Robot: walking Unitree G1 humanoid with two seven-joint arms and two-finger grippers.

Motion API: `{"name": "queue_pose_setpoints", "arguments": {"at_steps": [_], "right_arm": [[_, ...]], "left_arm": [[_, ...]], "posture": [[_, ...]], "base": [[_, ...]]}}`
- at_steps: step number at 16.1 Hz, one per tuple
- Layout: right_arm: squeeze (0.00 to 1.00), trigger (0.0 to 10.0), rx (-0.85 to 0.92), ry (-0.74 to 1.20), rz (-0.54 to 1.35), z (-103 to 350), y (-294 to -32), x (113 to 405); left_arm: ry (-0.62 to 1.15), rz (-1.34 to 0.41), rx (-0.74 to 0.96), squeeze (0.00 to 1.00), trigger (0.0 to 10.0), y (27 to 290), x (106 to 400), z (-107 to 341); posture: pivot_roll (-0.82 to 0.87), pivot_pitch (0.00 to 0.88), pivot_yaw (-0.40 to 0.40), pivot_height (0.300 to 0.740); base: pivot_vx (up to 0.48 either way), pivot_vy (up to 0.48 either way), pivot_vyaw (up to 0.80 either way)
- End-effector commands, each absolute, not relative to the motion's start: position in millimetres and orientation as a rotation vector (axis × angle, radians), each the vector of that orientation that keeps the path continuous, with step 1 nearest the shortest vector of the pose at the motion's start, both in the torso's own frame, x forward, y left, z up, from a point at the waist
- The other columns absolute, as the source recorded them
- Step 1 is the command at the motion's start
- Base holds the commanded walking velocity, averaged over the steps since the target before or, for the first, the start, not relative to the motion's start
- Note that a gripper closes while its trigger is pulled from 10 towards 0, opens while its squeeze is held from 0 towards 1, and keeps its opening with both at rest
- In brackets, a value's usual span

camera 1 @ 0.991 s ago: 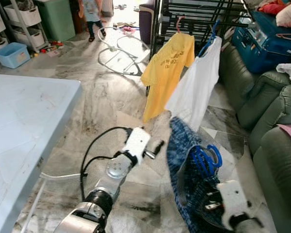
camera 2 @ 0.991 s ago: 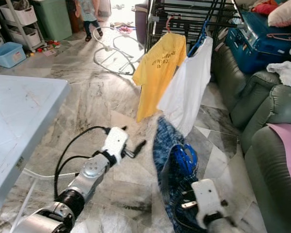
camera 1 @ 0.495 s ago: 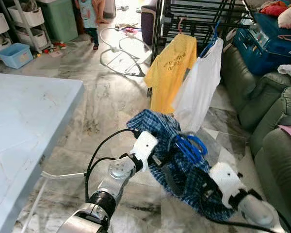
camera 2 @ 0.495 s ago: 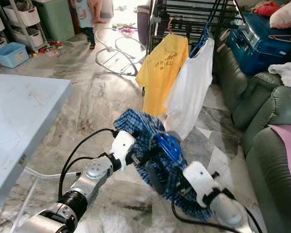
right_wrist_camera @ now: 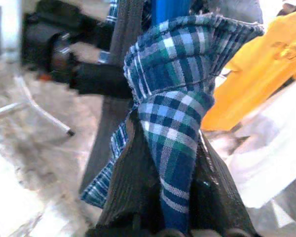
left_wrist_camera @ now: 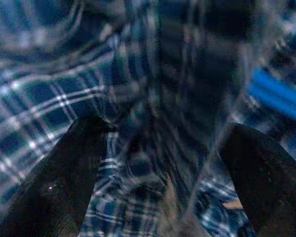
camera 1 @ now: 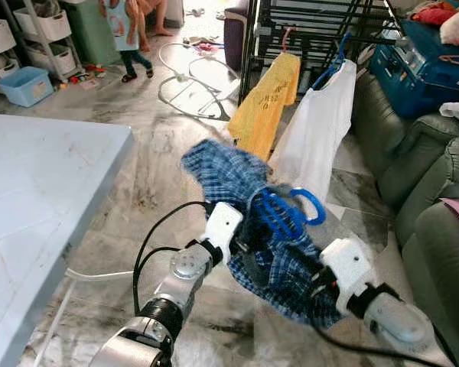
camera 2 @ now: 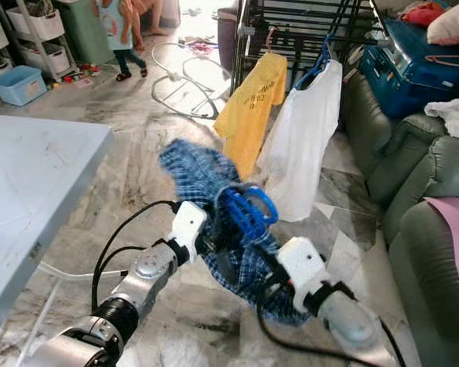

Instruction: Hang hanger

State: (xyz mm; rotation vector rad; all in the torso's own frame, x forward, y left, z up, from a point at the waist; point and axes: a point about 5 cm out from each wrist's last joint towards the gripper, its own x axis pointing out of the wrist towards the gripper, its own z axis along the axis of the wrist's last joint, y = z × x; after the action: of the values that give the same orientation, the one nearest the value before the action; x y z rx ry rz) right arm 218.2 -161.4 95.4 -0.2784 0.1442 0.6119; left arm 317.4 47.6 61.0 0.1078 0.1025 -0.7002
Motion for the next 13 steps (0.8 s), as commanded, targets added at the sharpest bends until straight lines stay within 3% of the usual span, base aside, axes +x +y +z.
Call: {"name": "queue_pose_setpoints", "arguments": {"at_steps": [1,9,10,11,12,13], "right_arm": [[0.00,10.0,-0.271,0.133,0.640,100.6,-157.2,214.5],[0.00,10.0,-0.289,0.190,0.553,87.0,-161.4,209.4],[0.00,10.0,-0.289,0.189,0.548,86.7,-161.0,209.8],[0.00,10.0,-0.287,0.189,0.545,86.2,-159.4,210.3],[0.00,10.0,-0.294,0.195,0.534,83.4,-158.9,211.0],[0.00,10.0,-0.306,0.202,0.528,81.5,-159.4,210.8]], "left_arm": [[0.097,-0.672,0.145,0.00,0.0,50.6,322.2,64.0],[0.066,-0.641,0.194,0.00,0.0,56.2,325.6,67.2],[0.064,-0.642,0.218,0.00,10.0,55.6,325.7,67.3],[0.078,-0.639,0.212,0.00,10.0,55.7,325.7,65.9],[0.060,-0.615,0.206,0.00,4.1,58.5,327.7,68.7],[0.057,-0.618,0.192,0.00,0.0,59.0,327.9,69.3]], "posture": [[-0.01,0.039,-0.044,0.740],[0.00,0.043,-0.033,0.740],[0.00,0.043,-0.033,0.740],[0.00,0.043,-0.032,0.740],[0.00,0.044,-0.031,0.740],[0.00,0.045,-0.029,0.740]], "base": [[0.000,0.000,0.00],[0.000,0.000,0.00],[0.000,0.000,0.00],[0.000,0.000,0.00],[0.000,0.000,0.00],[0.000,0.000,0.00]]}}
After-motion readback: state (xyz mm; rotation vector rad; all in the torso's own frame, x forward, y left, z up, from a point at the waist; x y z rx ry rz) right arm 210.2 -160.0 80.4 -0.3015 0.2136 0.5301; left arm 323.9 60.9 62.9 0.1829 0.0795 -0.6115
